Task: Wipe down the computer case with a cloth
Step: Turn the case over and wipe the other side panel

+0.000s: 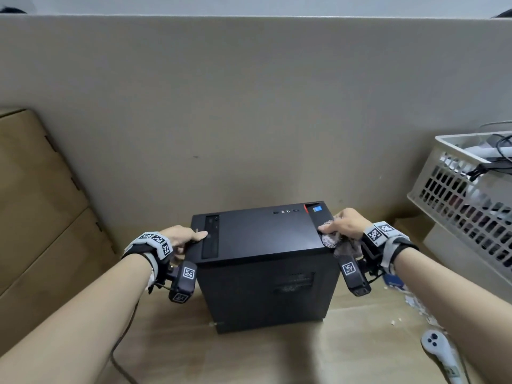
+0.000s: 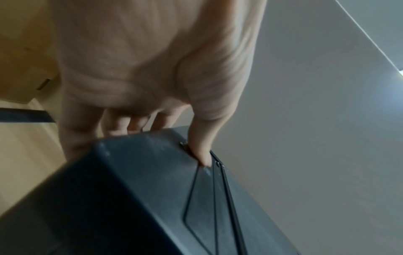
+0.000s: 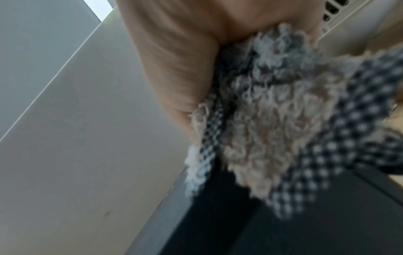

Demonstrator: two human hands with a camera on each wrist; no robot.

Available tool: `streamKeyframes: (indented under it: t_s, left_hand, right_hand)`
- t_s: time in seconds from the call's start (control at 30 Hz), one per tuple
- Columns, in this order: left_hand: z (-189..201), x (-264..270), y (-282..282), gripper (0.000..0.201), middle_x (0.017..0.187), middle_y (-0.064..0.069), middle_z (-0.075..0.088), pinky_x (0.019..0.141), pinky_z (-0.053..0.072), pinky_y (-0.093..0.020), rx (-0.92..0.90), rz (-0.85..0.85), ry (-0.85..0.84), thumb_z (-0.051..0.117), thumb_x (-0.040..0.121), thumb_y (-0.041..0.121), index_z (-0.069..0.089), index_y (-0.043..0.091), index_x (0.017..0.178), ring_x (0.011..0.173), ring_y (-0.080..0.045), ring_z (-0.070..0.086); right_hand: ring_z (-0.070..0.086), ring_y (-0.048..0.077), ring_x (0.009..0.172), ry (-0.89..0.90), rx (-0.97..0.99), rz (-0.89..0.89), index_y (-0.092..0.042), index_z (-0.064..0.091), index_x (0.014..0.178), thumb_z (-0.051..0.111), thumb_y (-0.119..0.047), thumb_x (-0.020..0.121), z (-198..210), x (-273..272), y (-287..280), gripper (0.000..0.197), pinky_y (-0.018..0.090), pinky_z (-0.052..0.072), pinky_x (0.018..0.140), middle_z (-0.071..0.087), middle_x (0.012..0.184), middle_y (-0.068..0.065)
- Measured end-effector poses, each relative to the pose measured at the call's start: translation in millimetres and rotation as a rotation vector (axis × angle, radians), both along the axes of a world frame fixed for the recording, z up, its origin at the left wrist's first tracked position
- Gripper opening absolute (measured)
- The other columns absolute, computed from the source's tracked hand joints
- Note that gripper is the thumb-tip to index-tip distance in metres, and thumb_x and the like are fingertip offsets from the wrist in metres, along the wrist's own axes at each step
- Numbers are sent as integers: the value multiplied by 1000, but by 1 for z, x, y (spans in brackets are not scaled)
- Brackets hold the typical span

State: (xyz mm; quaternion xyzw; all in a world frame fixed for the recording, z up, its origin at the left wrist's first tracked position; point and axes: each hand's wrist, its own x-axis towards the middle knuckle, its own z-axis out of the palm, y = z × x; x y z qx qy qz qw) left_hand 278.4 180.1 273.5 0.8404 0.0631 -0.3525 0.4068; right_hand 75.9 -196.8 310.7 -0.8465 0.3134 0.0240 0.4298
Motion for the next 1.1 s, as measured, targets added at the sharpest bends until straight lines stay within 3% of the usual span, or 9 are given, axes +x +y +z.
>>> streamKeyframes:
  t_s: [0.2, 0.33, 0.37, 0.47, 0.6, 0.77, 0.93, 1.03, 1.1]
  left_hand:
    - [-17, 5, 5, 114, 99, -19, 74, 85, 52, -43, -143, 97, 21, 100, 16, 39, 65, -4, 115, 92, -34, 70]
    - [23, -29, -8, 73, 124, -24, 63, 89, 50, -42, -199, 159, -83, 86, 70, 14, 52, -6, 132, 112, -35, 64]
    - [27, -29, -9, 62, 117, -24, 66, 83, 52, -41, -175, 157, -109, 81, 77, 10, 54, -6, 130, 109, -33, 66]
    - [41, -31, -11, 25, 43, -5, 59, 34, 44, -16, -167, 197, -132, 80, 78, 8, 58, 2, 86, 33, -11, 55]
    - [54, -43, -7, 33, 30, 0, 45, 29, 32, -14, -190, 271, -155, 81, 77, 6, 49, 4, 67, 32, -12, 41]
    - [23, -64, -2, 50, 89, -21, 72, 61, 61, -35, -172, 226, -127, 89, 65, 5, 61, -11, 103, 74, -29, 68]
    - [20, -100, -3, 55, 89, -17, 66, 38, 48, -20, -234, 212, -130, 78, 77, -5, 50, -13, 123, 73, -24, 65]
    - [7, -113, 10, 78, 120, -26, 63, 77, 59, -38, -205, 174, -154, 82, 73, -1, 40, -11, 138, 110, -38, 63]
    - [-5, -124, 22, 85, 123, -24, 62, 80, 56, -37, -187, 166, -141, 85, 68, -1, 40, -6, 141, 111, -35, 64]
  right_hand:
    - [60, 20, 52, -107, 33, 21, -2, 66, 68, 79, -16, 82, -5, 0, 6, 24, 25, 51, 53, 65, 62, 12]
    - [57, 19, 46, -151, 14, 23, -6, 61, 63, 77, -11, 83, -2, 3, 6, 26, 24, 47, 48, 62, 54, 8]
    - [56, 19, 44, -158, 6, 29, -6, 60, 60, 76, -10, 84, 0, 4, 6, 28, 23, 46, 47, 61, 52, 7]
    - [55, 19, 45, -200, -14, 33, -7, 59, 59, 75, -8, 85, 5, 3, 4, 30, 25, 49, 50, 61, 51, 8]
    - [70, 24, 64, -278, -1, -47, -9, 57, 92, 82, -20, 78, -4, -1, -3, 32, 42, 59, 61, 72, 74, 9]
    - [69, 19, 85, -261, -61, -40, -19, 54, 94, 85, -25, 71, -43, -24, -4, 39, 46, 57, 84, 71, 91, 0]
    - [68, 18, 86, -237, -84, -36, -18, 55, 92, 89, -23, 68, -60, -63, -6, 42, 36, 54, 82, 70, 90, -1]
    - [66, 16, 81, -223, -83, -24, -17, 57, 88, 91, -24, 65, -66, -87, 4, 42, 33, 52, 75, 70, 86, -1]
    - [64, 16, 76, -207, -116, -39, -15, 60, 82, 90, -28, 66, -69, -103, 11, 36, 31, 50, 69, 69, 79, -2]
